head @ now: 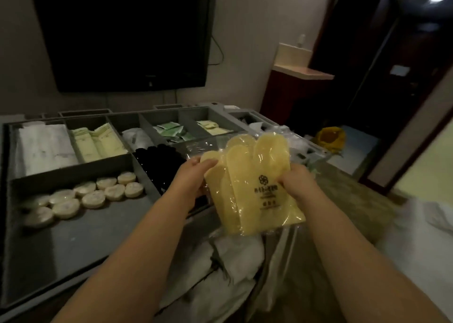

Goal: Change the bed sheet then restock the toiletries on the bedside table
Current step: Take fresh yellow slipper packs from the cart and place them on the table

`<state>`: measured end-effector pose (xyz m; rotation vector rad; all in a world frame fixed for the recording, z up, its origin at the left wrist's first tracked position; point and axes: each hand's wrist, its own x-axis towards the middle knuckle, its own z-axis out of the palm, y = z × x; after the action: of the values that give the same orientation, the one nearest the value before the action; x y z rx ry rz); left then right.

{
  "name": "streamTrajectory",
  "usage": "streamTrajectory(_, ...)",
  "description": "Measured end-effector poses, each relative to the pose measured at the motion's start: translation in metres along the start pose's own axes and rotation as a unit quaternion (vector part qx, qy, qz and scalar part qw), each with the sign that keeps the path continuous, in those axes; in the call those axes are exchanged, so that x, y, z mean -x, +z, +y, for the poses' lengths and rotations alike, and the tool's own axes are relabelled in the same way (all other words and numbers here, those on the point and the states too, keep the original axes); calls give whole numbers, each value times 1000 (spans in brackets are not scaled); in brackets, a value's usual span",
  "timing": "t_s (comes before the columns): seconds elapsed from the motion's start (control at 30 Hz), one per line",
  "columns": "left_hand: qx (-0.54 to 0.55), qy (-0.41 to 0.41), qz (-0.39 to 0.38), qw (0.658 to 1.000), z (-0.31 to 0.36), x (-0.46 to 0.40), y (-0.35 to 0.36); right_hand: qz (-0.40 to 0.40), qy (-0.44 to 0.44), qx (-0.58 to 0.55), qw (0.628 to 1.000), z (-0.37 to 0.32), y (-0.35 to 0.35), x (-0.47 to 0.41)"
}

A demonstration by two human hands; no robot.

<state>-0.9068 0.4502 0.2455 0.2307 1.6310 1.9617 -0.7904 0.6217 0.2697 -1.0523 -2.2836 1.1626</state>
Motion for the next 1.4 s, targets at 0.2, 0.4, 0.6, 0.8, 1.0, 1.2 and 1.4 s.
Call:
streamTrajectory(0.2,-60,83,79,992,48,-62,1,-63,-143,180,971,-59,-2,-125)
streamTrajectory(0.4,-269,23,101,958,56,-95,11,-149,-196,248,937,-77,15,-200)
streamTrajectory(0.6,-496,-79,107,858,39,-89,6,-341,-242,295,859,-70,72,-227)
streamTrajectory(0.8,-619,-99,244,740,26,-88,41,-355,-210,149,899,-39,54,-293)
streamTrajectory(1.0,-614,44,316,721,7,-110,92,-362,-234,153,889,-28,28,-328)
streamTrajectory(1.2,-655,-162,115,729,-45,-141,129,-317,-419,356,773,-6,52,-287)
streamTrajectory(1.4,-634,-214,182,720,-49,-153,126,-348,-431,269,788,21,47,-255)
